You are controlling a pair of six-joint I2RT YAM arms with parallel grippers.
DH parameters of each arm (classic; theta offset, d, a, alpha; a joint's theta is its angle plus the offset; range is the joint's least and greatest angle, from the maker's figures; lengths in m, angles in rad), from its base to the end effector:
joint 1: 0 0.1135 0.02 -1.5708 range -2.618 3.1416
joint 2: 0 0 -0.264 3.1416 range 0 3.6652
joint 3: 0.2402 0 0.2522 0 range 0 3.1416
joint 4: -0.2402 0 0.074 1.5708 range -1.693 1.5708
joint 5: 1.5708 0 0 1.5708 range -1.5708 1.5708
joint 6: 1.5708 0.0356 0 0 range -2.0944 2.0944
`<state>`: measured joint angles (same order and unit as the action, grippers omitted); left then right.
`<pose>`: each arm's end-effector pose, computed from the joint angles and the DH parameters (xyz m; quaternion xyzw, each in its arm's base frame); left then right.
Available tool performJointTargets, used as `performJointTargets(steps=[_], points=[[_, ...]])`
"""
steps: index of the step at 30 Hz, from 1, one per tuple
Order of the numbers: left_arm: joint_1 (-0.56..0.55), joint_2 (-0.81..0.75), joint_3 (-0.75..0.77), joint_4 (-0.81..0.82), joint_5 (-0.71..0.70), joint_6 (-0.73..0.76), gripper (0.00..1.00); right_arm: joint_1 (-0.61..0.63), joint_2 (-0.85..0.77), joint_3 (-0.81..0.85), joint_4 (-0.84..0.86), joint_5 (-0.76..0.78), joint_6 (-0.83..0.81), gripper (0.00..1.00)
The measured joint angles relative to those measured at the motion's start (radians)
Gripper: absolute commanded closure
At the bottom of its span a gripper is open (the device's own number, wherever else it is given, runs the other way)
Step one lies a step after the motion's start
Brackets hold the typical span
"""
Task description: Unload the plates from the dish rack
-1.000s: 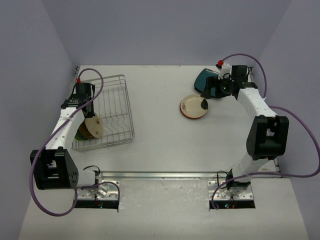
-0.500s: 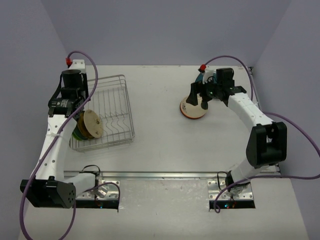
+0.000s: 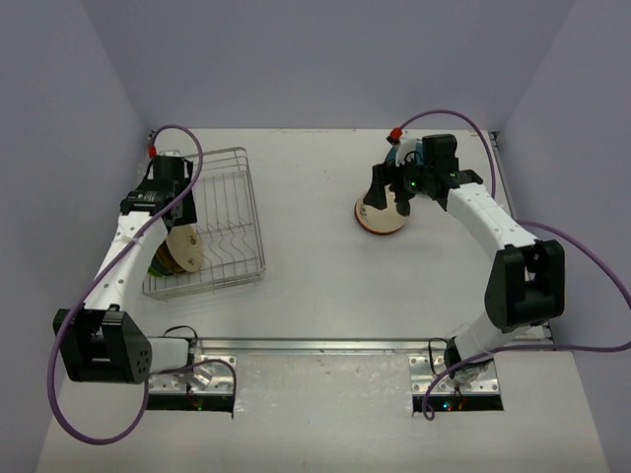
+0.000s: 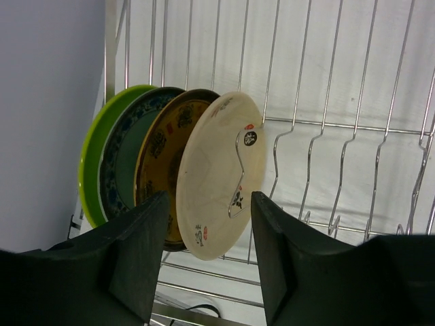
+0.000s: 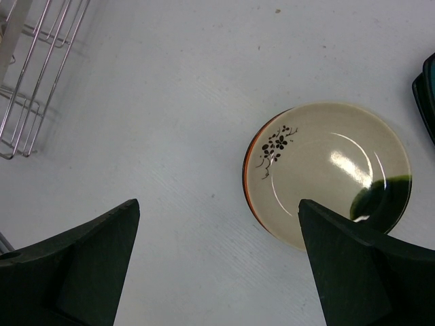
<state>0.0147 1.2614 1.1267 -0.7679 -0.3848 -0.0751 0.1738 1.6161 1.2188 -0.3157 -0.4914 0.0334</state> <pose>0.2565 0.0171 0.3075 -0.1043 0.9235 0.1708 0.3272 0.3524 0.0789 0.2688 -0.1628 0.8728 0.2617 0.3783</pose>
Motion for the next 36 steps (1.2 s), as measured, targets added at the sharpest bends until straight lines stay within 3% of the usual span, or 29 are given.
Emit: performJointTargets(steps=[14, 21, 25, 27, 36], points=[[0.018, 0.108, -0.035, 0.000, -0.093, -0.035, 0.61, 0.000, 0.000, -0.015, 0.000, 0.013, -0.005, 0.01], [0.028, 0.132, -0.048, 0.000, -0.120, -0.031, 0.85, 0.000, 0.000, -0.015, 0.001, 0.013, -0.007, 0.01], [0.032, 0.136, -0.050, 0.000, -0.136, -0.027, 0.91, 0.000, 0.000, -0.015, 0.001, 0.013, -0.008, 0.01], [0.033, 0.136, -0.051, 0.000, -0.142, -0.025, 1.00, 0.000, 0.000, -0.015, 0.001, 0.013, -0.008, 0.01], [0.030, 0.132, -0.049, -0.011, -0.169, 0.031, 1.00, 0.000, 0.000, -0.016, 0.000, 0.013, -0.008, 0.01]])
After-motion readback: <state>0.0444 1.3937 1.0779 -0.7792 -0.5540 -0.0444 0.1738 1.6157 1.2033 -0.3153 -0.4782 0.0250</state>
